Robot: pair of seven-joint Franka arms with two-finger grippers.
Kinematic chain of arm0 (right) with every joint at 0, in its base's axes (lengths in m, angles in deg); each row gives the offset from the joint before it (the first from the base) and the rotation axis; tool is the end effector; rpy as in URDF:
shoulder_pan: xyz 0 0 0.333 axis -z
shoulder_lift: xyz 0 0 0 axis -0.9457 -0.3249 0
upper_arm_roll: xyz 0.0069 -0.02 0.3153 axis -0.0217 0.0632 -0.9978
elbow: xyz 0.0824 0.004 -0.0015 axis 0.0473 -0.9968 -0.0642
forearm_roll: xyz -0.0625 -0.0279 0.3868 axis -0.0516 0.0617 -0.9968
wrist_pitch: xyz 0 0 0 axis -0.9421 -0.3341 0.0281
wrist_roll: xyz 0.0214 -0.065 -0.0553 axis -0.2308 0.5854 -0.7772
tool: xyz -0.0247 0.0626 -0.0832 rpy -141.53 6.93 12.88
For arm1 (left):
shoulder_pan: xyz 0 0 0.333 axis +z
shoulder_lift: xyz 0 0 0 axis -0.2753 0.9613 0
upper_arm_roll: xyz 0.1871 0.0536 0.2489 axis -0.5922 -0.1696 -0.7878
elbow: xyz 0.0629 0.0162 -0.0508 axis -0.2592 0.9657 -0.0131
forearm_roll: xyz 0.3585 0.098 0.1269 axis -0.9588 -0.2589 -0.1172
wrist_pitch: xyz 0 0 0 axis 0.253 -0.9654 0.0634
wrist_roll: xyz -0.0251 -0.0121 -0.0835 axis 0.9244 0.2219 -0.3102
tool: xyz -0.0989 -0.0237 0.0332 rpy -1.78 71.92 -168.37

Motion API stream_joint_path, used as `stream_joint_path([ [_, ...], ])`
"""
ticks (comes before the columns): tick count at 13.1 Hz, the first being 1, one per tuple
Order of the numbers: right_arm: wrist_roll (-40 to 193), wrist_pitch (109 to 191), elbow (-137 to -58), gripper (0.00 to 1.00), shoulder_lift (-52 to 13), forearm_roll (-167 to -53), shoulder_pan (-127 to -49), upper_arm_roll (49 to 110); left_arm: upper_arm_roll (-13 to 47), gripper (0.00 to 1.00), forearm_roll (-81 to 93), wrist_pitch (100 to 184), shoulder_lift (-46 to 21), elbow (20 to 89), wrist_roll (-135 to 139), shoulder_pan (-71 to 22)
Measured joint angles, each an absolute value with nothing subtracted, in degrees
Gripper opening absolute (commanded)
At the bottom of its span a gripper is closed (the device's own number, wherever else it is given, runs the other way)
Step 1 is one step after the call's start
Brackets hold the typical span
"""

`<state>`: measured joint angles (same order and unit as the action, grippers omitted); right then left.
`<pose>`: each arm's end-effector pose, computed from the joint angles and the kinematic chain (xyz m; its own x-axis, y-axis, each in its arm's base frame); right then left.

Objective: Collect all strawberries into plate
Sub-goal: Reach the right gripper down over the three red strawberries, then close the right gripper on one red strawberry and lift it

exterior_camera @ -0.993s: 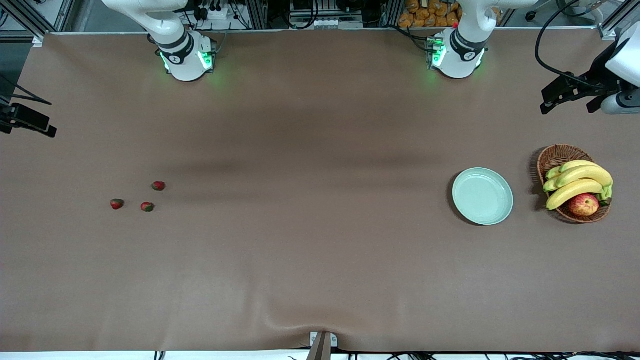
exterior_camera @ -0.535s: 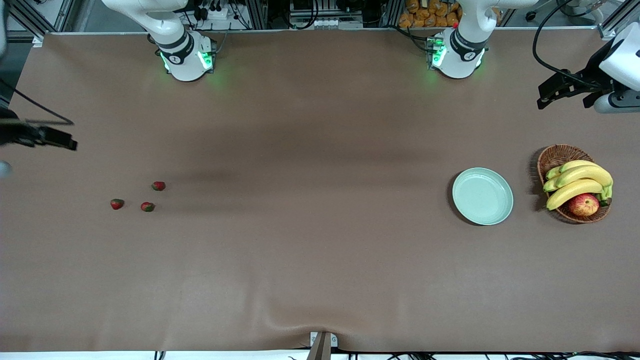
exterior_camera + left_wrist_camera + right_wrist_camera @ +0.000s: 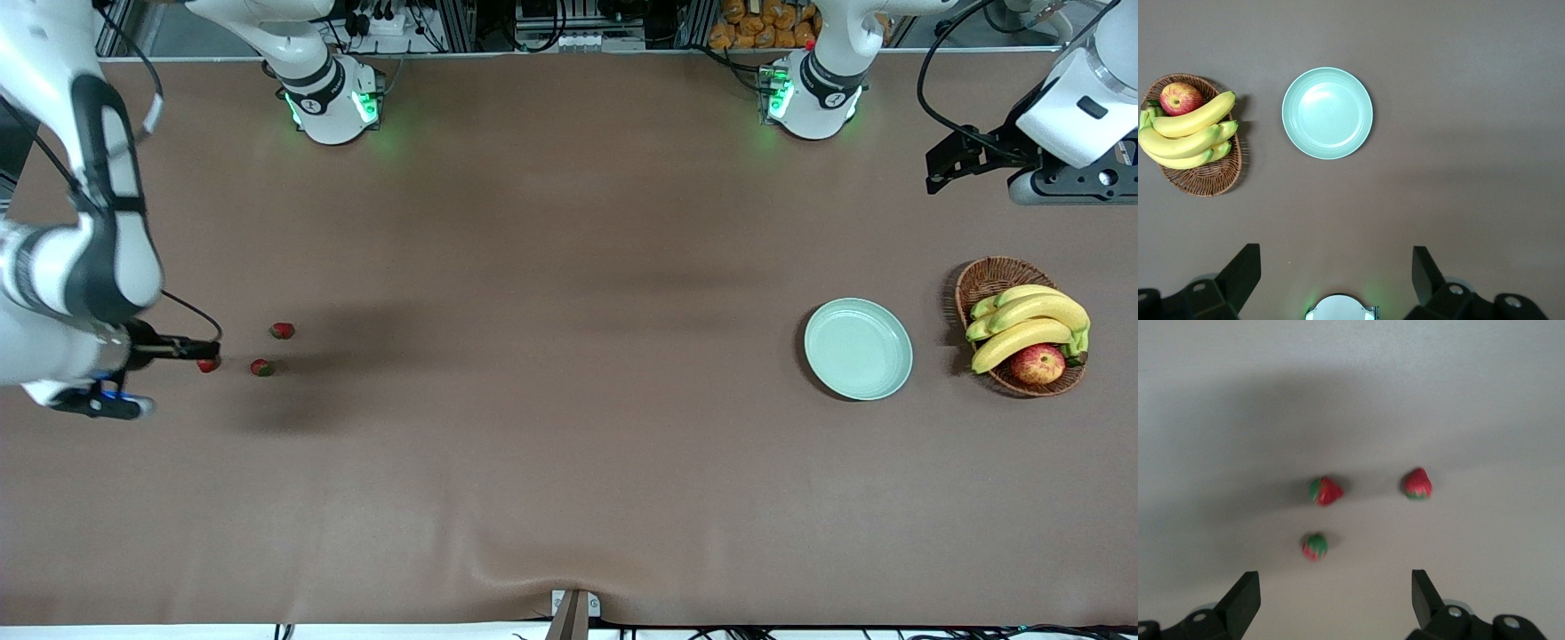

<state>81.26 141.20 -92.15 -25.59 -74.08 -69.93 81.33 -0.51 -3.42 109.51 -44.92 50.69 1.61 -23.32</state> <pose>0.6411 -0.0877 0.3006 0.9478 -0.1458 -0.2837 -0.1365 -0.9893 0.0524 0.5011 -0.0701 0.6320 0.9966 -0.0340 -0.0750 -0.0355 -0.9992 -0.0183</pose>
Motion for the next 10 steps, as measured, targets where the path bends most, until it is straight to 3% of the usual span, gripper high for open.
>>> stream_joint_path([
  [4,81.3,147.5,-94.2,1.00,-31.3,-74.2,-70.2,81.0,-0.5,1.00,-3.4,109.5,-44.9,50.7,1.6,-23.3],
  [7,81.3,147.5,-94.4,0.90,-33.4,-74.2,-71.1,80.9,-0.5,1.00,-3.4,109.6,-44.9,50.7,1.6,-23.3],
  [10,81.3,147.7,-95.1,0.86,-34.4,-74.2,-71.7,80.9,-0.5,1.00,-3.4,110.6,-44.9,50.7,1.6,-23.3],
])
